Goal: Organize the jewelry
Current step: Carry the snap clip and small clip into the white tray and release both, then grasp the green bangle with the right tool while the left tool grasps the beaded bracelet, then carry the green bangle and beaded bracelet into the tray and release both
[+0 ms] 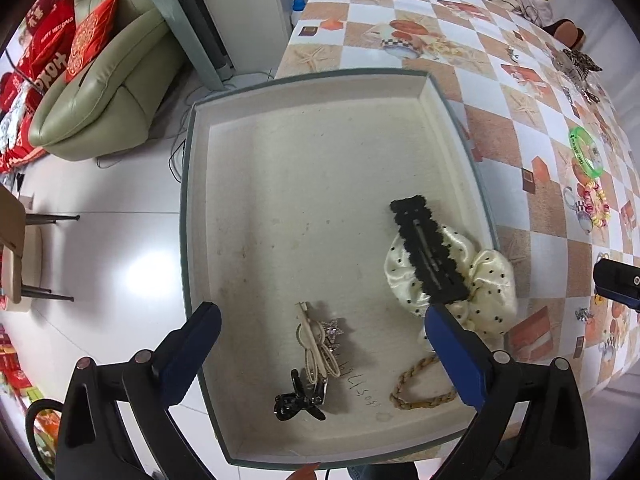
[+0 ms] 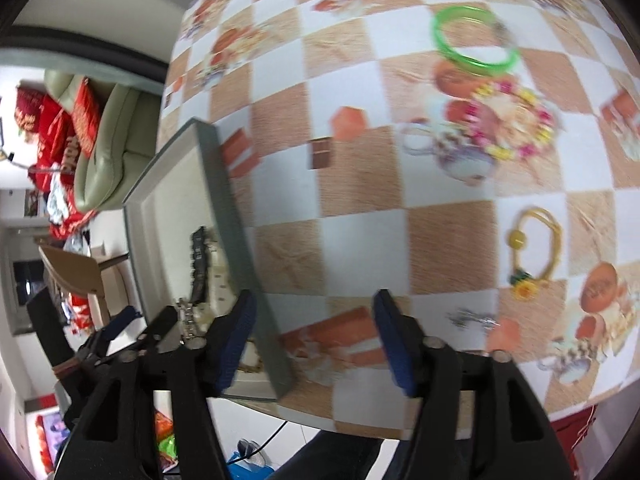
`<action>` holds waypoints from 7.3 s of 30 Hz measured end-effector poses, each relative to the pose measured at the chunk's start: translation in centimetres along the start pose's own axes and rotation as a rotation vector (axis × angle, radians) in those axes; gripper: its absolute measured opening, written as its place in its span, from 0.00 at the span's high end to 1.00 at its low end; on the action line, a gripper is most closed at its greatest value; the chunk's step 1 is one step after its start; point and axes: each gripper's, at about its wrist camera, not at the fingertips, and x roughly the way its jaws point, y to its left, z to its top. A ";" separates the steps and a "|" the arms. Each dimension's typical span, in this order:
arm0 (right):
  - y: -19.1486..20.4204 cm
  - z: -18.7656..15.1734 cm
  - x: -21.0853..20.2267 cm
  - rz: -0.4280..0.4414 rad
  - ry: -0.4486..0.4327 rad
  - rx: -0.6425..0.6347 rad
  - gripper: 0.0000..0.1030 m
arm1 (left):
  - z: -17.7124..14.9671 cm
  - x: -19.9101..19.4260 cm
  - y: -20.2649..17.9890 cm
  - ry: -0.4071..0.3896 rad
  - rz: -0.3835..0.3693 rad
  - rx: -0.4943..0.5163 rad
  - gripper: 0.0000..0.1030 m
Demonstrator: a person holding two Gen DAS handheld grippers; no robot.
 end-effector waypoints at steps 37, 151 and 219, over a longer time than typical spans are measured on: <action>-15.9 10.1 -6.8 -0.121 -0.107 0.157 0.21 | 6.3 -0.9 -21.2 0.020 -0.163 0.226 0.00; 12.6 5.0 1.3 -0.075 -0.012 -0.339 0.89 | 1.8 -4.0 3.8 -0.114 -0.243 -0.128 0.87; 16.9 8.6 5.4 -0.015 0.014 -0.353 0.31 | 1.9 1.8 2.9 -0.018 0.006 -0.081 0.00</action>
